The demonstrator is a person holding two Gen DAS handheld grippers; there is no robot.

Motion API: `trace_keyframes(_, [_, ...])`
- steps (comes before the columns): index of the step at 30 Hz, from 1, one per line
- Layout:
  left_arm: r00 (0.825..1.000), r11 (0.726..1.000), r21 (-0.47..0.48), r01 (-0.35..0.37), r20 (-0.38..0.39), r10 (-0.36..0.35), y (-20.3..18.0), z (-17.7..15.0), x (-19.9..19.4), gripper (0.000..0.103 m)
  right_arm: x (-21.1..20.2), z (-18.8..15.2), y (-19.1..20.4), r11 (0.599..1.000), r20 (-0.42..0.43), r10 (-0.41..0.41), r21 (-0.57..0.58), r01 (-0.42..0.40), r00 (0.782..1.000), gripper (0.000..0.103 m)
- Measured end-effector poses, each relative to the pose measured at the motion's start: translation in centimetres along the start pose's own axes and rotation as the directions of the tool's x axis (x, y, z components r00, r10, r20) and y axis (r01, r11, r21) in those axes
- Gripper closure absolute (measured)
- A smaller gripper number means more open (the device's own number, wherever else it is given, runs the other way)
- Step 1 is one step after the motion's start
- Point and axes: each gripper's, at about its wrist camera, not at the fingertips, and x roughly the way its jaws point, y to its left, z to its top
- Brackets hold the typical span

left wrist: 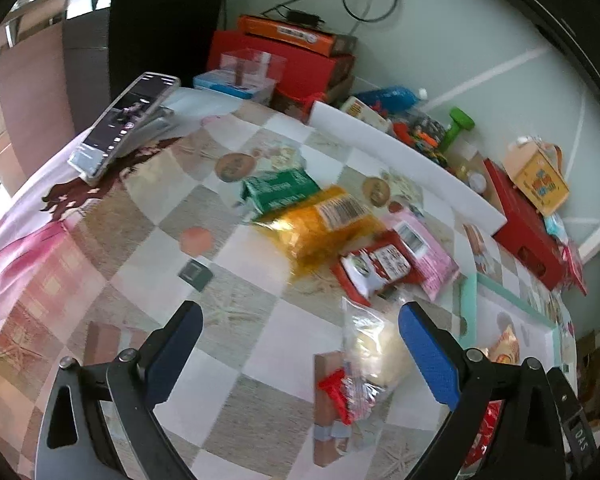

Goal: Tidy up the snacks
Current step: 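Move both grippers back over the snack pile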

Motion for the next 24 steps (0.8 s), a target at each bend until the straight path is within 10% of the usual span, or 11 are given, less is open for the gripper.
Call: trace_keyframes(24, [0.993, 0.994, -0.003, -0.11, 0.046, 0.11, 4.6, 0.9, 0.3, 0.001, 3.4, -3.2, 13.2, 0.955, -0.102, 0.21, -0.194, -0.226, 0.972, 0.0])
